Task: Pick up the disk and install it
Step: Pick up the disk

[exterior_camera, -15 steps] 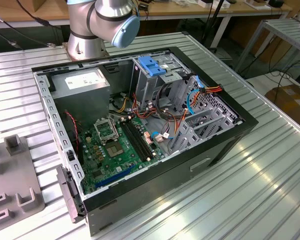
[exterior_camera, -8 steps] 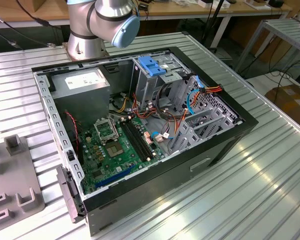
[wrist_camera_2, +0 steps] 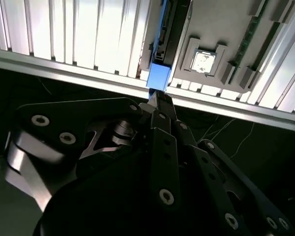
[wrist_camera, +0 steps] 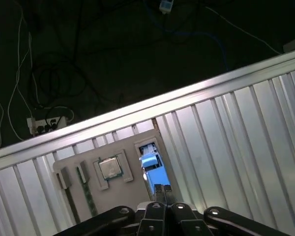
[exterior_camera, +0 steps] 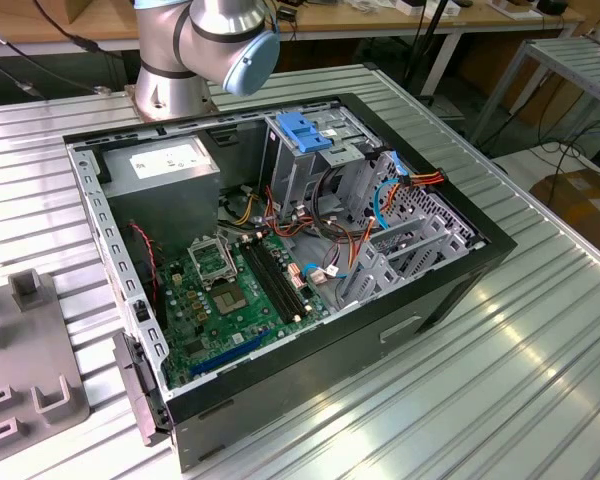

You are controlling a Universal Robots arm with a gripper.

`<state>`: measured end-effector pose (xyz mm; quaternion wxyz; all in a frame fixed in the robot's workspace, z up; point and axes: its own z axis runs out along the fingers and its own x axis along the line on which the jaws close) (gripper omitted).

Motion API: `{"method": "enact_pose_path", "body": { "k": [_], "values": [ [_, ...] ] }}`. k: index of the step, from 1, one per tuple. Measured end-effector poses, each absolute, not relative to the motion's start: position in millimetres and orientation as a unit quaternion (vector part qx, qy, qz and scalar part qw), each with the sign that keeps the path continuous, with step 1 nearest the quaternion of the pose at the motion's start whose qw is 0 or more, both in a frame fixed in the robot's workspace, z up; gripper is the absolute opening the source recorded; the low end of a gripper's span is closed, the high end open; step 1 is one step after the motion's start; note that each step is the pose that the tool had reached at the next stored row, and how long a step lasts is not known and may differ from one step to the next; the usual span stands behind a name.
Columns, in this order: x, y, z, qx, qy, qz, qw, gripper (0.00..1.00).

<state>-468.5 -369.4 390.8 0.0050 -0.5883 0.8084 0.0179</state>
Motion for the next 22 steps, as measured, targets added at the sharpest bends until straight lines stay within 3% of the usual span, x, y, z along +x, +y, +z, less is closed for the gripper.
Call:
{"method": "enact_pose_path", "body": {
  "k": [10,15,17,18,22],
  "values": [
    [-466.4,-369.5,387.3,-0.666,0.746,0.017,0.005,0.11],
    [-466.4,-369.5,383.8,-0.712,0.702,0.017,0.004,0.42],
    [-466.4,-369.4,382.1,-0.722,0.692,0.016,0.004,0.42],
    [-466.4,-369.5,381.4,-0.726,0.687,0.016,0.004,0.48],
    [-466.5,-369.6,373.3,-0.733,0.680,0.015,0.005,0.49]
  ]
}}
